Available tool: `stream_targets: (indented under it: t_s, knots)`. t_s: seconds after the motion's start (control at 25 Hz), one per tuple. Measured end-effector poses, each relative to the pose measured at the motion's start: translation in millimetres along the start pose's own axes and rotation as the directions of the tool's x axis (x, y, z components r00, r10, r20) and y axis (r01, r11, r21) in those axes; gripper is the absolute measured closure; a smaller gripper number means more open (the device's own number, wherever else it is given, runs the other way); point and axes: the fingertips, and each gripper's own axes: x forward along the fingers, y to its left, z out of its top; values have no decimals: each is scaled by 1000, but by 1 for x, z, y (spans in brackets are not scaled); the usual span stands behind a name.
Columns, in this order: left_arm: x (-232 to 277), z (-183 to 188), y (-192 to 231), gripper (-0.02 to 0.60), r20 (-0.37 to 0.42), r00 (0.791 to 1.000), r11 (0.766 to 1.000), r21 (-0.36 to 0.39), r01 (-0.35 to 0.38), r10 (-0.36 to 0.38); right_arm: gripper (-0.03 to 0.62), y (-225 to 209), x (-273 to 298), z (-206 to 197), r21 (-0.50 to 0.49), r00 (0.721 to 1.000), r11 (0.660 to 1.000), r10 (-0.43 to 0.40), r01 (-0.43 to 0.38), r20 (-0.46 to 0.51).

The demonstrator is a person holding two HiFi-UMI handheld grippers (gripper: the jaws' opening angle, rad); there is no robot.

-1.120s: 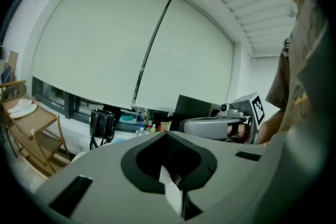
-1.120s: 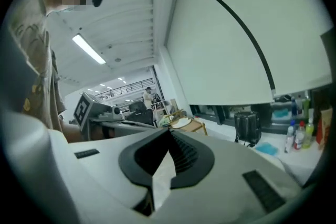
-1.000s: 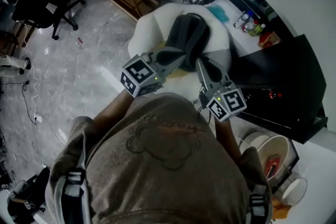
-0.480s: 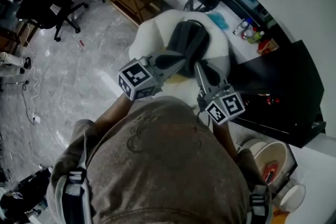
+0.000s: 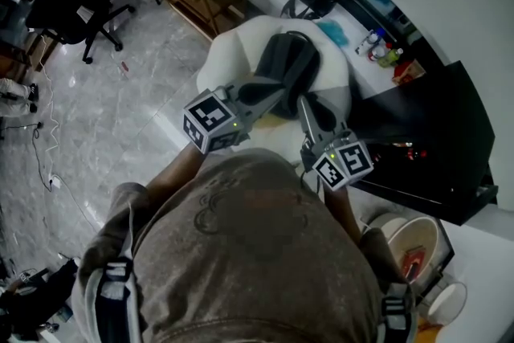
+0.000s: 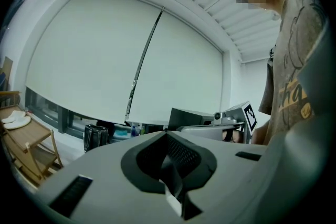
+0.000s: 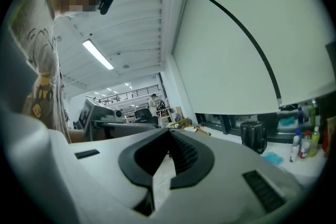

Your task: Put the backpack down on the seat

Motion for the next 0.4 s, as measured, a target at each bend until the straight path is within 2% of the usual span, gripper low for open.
stream_targets:
  t_s: [0.4]
  knots:
    - [-2,-1,-3,581,9,1000,1000,-21,-7,7,592,7,4,-6,15,1000,1000,-15,15,-7]
